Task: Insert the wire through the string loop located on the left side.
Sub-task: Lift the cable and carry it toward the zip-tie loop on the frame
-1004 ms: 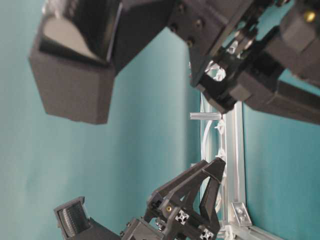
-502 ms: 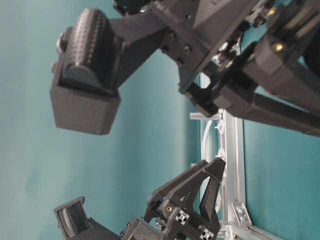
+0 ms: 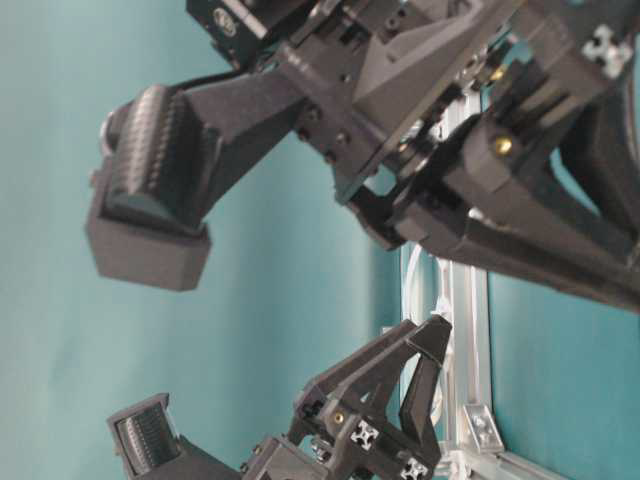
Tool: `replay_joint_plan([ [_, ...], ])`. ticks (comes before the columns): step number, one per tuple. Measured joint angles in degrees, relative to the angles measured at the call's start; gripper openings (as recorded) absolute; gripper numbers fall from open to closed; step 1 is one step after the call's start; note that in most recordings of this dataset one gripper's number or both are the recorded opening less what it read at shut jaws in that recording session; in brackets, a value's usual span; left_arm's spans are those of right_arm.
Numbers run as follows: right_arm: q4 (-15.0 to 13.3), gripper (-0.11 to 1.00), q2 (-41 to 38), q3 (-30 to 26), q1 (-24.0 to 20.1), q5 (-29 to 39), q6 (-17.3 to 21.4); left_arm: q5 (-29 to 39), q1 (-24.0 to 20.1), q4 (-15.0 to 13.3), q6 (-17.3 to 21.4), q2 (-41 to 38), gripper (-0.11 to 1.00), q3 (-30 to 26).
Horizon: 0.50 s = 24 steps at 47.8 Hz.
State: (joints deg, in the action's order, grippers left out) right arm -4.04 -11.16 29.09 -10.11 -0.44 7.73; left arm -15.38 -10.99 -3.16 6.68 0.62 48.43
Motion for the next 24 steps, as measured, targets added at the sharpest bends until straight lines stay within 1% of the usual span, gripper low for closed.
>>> replay_joint_plan([
  [12, 0.18, 0.17, 0.00, -0.70, 0.62, 0.09, 0.18, 0.00, 0.00, 0.00, 0.00, 0.09, 0.76, 0.00],
  [19, 0.79, 0.17, 0.00, -0.79, 1.32, 0.44, 0.26, 0.00, 0.00, 0.00, 0.00, 0.09, 0.76, 0.00],
  [24, 1.05, 0.17, 0.00, -0.79, 1.67, 0.79, 1.05, 0.00, 0.00, 0.00, 0.00, 0.09, 0.76, 0.00],
])
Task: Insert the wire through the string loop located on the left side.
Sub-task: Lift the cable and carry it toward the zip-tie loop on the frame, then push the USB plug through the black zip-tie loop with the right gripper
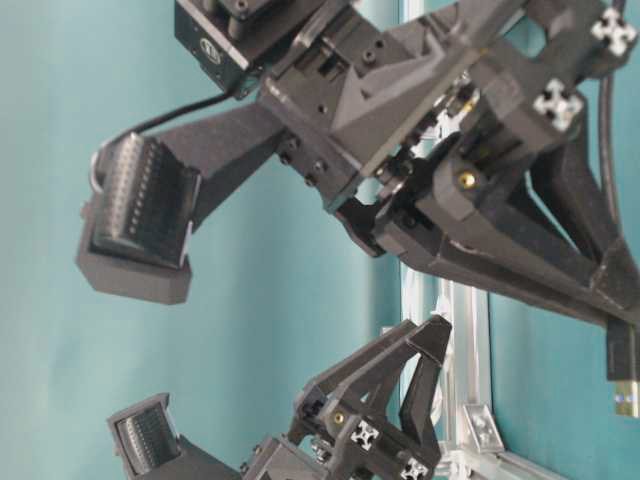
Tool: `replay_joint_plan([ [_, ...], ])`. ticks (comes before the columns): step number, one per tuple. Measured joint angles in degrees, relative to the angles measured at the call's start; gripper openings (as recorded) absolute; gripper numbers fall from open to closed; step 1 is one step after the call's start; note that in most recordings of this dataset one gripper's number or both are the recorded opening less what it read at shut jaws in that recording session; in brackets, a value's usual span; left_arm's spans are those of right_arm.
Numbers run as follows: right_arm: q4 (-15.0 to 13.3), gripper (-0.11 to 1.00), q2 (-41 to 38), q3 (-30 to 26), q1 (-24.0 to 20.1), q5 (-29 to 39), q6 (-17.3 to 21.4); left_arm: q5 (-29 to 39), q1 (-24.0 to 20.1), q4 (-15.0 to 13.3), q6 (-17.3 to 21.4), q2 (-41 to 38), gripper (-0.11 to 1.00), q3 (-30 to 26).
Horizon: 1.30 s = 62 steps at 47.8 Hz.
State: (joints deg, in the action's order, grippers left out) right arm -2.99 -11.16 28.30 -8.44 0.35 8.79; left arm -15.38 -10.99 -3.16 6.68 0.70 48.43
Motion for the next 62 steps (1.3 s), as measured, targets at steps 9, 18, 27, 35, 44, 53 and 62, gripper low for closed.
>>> replay_joint_plan([
  [9, 0.09, 0.17, 0.00, 0.00, 0.35, 0.09, 1.85, 0.00, 0.00, 0.00, 0.00, -0.09, 0.76, 0.00],
  [18, 0.09, 0.17, 0.00, 0.00, 0.35, 0.00, 2.20, 0.00, 0.00, 0.00, 0.00, 0.00, 0.76, 0.00],
  [27, 0.09, 0.17, 0.00, -0.44, 0.35, 0.09, 2.20, 0.00, 0.00, 0.00, 0.00, -0.09, 0.76, 0.09],
  [35, 0.09, 0.17, 0.00, -0.79, 0.35, 0.09, 2.20, 0.00, 0.09, 0.00, 0.09, -0.09, 0.76, 0.09],
  [44, 0.09, 0.17, 0.00, -0.88, 0.44, 0.00, 2.20, 0.00, 0.00, 0.00, 0.00, -0.09, 0.76, 0.09],
  [53, 0.09, 0.17, 0.00, -0.88, 0.35, 0.09, 2.20, 0.09, 0.00, 0.00, 0.00, 0.00, 0.76, 0.00],
  [62, 0.00, 0.17, 0.00, -0.88, 0.44, 0.00, 2.20, 0.00, 0.00, 0.00, 0.00, 0.00, 0.76, 0.00],
])
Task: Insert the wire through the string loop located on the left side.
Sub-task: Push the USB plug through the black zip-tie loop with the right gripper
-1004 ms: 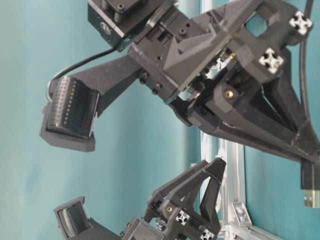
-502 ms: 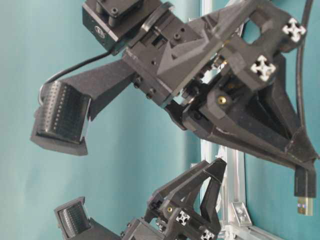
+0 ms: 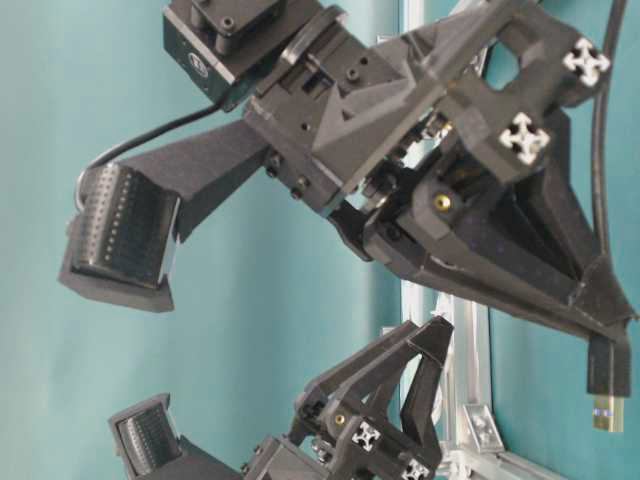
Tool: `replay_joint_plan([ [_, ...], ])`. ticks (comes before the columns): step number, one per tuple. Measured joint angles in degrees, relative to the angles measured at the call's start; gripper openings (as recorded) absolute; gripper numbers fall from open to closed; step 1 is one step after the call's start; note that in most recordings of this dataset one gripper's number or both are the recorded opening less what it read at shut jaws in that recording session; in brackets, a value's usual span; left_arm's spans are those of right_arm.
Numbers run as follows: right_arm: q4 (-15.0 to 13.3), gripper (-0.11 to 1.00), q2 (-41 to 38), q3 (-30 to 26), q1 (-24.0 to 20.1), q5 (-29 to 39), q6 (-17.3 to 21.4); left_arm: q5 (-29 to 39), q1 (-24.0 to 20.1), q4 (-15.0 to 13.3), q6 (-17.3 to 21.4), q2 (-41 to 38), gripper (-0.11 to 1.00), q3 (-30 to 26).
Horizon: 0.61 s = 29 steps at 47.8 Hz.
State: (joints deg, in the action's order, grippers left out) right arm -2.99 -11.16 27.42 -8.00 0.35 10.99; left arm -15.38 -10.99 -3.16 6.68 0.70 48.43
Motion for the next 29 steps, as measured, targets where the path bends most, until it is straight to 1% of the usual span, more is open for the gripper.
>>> replay_joint_plan([
  [14, 0.09, 0.17, -0.44, -1.14, 0.00, 0.09, 0.00, 0.09, 0.00, 0.00, 0.00, -0.09, 0.76, 0.00],
  [29, 0.00, 0.17, -3.96, -5.36, 0.00, 0.00, 0.00, 0.09, 0.00, 0.00, 0.00, -0.09, 0.76, 0.09],
])
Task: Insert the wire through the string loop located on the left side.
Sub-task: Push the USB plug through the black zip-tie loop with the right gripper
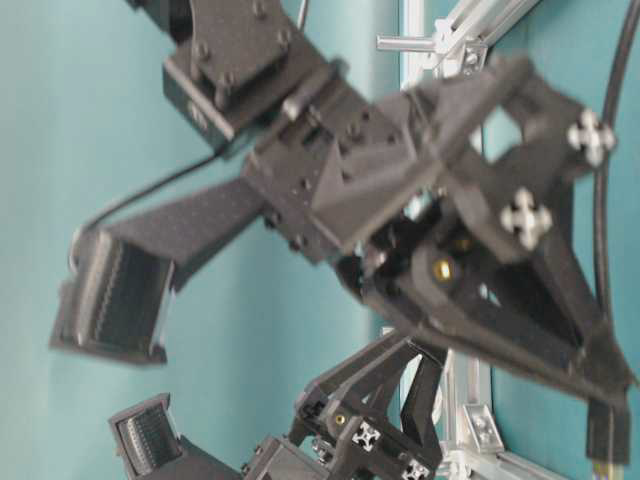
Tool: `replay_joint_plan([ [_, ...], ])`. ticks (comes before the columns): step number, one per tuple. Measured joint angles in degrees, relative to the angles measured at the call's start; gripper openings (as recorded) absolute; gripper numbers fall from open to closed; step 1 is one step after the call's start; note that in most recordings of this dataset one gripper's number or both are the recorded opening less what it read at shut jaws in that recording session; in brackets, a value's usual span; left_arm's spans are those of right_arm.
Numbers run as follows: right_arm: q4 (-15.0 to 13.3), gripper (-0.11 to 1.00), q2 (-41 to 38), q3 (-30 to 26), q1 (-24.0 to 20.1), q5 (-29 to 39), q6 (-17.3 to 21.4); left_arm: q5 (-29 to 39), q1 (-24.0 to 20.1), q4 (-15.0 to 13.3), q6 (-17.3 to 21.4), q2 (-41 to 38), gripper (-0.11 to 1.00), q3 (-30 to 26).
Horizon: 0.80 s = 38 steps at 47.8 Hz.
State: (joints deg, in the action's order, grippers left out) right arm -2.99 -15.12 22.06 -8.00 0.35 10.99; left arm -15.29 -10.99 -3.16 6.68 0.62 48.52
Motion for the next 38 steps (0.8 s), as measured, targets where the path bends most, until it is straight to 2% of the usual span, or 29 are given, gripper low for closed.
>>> replay_joint_plan([
  [38, 0.09, 0.17, -4.22, -5.36, 0.18, 0.09, 0.09, 0.09, 0.26, 0.00, 0.00, 0.09, 0.76, -0.09],
])
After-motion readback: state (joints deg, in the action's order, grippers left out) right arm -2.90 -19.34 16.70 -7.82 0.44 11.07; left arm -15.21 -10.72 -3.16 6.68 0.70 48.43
